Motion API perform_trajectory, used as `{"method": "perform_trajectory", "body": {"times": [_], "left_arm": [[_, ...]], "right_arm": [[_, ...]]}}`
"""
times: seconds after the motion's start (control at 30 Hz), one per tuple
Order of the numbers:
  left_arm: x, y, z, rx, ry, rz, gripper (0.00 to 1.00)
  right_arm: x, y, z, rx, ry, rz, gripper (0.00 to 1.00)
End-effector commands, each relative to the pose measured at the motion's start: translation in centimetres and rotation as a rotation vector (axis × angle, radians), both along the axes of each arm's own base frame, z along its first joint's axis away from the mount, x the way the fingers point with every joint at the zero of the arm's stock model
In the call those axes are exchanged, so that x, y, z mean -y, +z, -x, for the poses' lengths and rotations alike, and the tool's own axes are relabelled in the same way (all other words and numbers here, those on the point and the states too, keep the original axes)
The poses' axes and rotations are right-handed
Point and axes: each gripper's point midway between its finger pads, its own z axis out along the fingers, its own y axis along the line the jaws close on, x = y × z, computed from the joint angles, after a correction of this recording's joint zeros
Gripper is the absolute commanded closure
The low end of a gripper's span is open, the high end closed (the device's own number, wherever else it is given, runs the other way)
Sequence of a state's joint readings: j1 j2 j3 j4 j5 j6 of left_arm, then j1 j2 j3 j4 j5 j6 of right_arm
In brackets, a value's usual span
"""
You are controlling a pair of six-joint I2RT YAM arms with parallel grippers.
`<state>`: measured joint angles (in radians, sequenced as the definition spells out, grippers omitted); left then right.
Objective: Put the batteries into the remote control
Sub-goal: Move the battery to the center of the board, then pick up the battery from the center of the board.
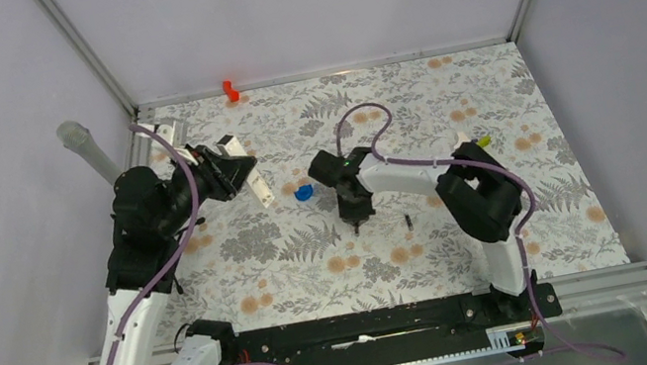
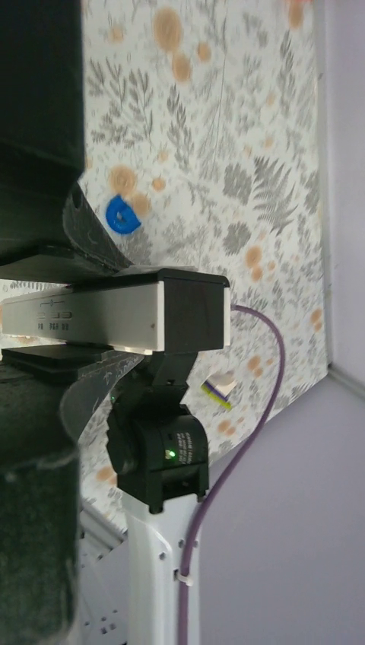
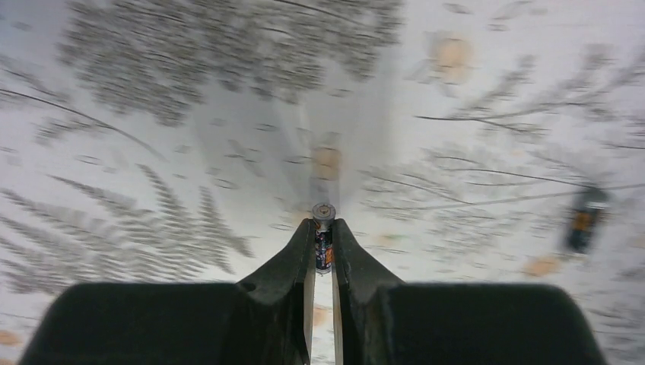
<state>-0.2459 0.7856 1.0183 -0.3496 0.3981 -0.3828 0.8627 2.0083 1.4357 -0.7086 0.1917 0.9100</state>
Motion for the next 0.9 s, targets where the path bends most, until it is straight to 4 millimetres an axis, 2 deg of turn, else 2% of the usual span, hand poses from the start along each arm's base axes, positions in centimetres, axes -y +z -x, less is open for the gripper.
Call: {"method": "perform_trajectory", "body": {"times": [0.0,0.1,0.17,0.33,0.53,0.67,0.87], "left_arm": [[2.8,0.7,0.0,-0.003,-0.160,0.089,1.00],[3.8,0.1,-0.5,-0.035,-0.190,0.100,1.00],[4.2,-0.3,-1.0,-0.052,-0.196,0.100,1.00],[4.8,-0.2,-1.6,-0.051,-0.187,0.117,1.00],[4.0,0.9,-2.0,0.008,-0.128,0.140,1.00],[3.8,0.8,-2.3,0.012,-0.105,0.140,1.00],[3.8,0.5,-2.6,0.001,-0.097,0.154,1.00]], "right_arm": [[4.6,1.6,0.0,0.050,0.204,0.120,0.94],[6.5,1.4,1.0,0.031,0.268,0.175,0.94],[6.9,1.1,1.3,0.021,0.289,0.170,0.92],[6.7,-0.1,1.4,-0.008,0.309,0.166,0.78],[7.4,-0.6,1.6,-0.038,0.272,0.182,0.63],[7.5,-1.0,2.1,-0.063,0.261,0.156,0.63],[7.6,-1.7,2.4,-0.088,0.241,0.119,0.77]]}}
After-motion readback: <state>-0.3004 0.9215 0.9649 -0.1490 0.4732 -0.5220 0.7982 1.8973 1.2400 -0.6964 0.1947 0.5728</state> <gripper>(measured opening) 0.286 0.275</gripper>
